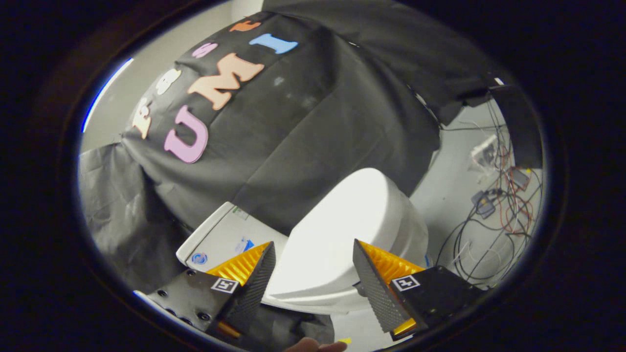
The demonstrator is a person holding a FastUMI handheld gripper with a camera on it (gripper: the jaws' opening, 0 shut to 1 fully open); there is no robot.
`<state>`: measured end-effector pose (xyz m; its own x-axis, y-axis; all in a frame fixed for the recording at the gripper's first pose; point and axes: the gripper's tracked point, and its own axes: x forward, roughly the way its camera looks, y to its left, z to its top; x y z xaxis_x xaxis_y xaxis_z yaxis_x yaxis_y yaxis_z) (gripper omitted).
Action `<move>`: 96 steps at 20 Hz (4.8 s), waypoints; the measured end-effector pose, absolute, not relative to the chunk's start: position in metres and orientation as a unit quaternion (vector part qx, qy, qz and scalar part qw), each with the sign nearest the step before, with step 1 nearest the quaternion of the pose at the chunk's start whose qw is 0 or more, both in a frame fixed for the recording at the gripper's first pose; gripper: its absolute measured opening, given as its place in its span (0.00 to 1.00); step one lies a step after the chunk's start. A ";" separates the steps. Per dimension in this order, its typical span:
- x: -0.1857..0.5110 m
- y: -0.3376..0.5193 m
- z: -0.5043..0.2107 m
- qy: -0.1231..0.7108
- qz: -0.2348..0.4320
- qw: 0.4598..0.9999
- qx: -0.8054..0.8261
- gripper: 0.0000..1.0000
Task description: Open the toilet lid.
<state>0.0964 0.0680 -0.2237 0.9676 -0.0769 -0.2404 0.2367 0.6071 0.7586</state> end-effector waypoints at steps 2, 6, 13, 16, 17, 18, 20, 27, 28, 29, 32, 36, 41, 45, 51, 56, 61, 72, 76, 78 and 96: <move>0.095 0.067 -0.232 0.083 -0.096 0.875 0.467 0.98; 0.098 0.080 -0.252 0.089 -0.108 0.845 0.517 0.96; 0.079 0.074 -0.282 0.117 -0.143 0.809 0.558 0.88; 0.072 0.071 -0.306 0.146 -0.168 0.795 0.564 0.88; 0.071 0.072 -0.313 0.155 -0.174 0.792 0.564 0.88; 0.073 0.071 -0.318 0.158 -0.178 0.796 0.557 0.88; 0.085 0.081 -0.328 0.174 -0.171 0.798 0.552 0.88; 0.085 0.093 -0.318 0.134 -0.147 0.748 0.633 0.15; 0.096 0.089 -0.326 0.140 -0.144 0.742 0.639 0.09; 0.099 0.091 -0.327 0.137 -0.152 0.738 0.643 0.02; 0.101 0.095 -0.327 0.150 -0.162 0.736 0.639 0.02; 0.099 0.095 -0.327 0.183 -0.182 0.768 0.586 0.02; 0.103 0.099 -0.293 0.168 -0.194 0.787 0.560 0.02; 0.104 0.109 -0.245 0.159 -0.189 0.822 0.513 0.01; 0.118 0.127 -0.195 0.132 -0.170 0.864 0.456 0.01; 0.124 0.135 -0.174 0.142 -0.172 0.884 0.410 0.01; 0.129 0.140 -0.158 0.162 -0.191 0.895 0.369 0.01; 0.143 0.166 -0.122 0.180 -0.183 0.926 0.277 0.01; 0.148 0.177 -0.111 0.176 -0.175 0.932 0.263 0.02; 0.151 0.181 -0.106 0.177 -0.172 0.936 0.249 0.02; 0.178 0.233 -0.069 0.179 -0.146 0.957 0.177 0.02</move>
<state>0.1779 0.2327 -0.0690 0.8931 -0.2161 -0.3947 0.3429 0.8947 0.2861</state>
